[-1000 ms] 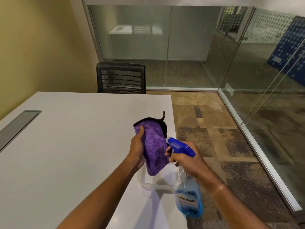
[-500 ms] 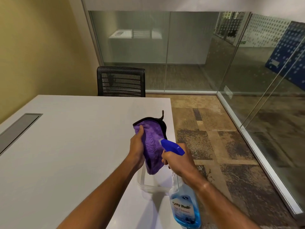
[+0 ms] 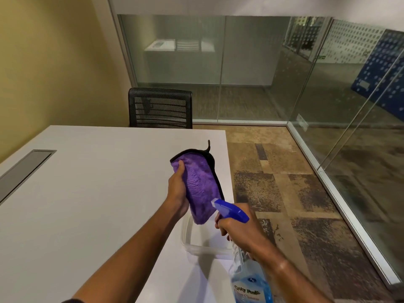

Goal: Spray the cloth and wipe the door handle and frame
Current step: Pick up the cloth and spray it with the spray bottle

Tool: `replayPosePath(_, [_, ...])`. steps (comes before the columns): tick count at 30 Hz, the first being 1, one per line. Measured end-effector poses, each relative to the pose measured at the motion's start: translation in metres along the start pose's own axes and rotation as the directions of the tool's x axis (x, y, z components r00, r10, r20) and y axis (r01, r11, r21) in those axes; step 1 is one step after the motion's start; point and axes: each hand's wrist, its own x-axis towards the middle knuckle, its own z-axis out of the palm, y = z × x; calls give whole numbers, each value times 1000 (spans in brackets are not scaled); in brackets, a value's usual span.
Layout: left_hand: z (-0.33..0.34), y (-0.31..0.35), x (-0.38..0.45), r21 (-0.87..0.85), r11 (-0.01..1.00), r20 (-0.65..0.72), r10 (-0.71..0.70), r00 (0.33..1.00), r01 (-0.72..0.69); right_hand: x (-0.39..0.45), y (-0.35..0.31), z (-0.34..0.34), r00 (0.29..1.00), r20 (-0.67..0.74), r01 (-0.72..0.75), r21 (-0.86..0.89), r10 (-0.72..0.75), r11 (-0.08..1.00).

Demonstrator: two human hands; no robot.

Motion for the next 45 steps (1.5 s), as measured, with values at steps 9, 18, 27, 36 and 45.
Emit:
replayPosePath(9, [-4, 14, 9, -95, 996, 21, 4, 1000, -2, 3, 20, -15, 971, -200, -123, 47, 130, 991])
replayPosePath(18, [-3, 14, 8, -100, 995, 25, 18, 1000, -16, -14, 9, -4, 999, -42, 31, 23, -30, 999])
replayPosePath(27, [0, 10, 3, -51, 998, 14, 22, 1000, -21, -3, -29, -8, 989, -103, 116, 102, -105, 988])
replayPosePath(36, [-4, 11, 2, -57, 998, -1, 1, 1000, -1, 9, -31, -11, 988, -139, 94, 187, -68, 978])
replayPosePath(45, [-27, 15, 10, -94, 996, -8, -7, 1000, 6, 25, -19, -35, 941, -334, 189, 397, -51, 898])
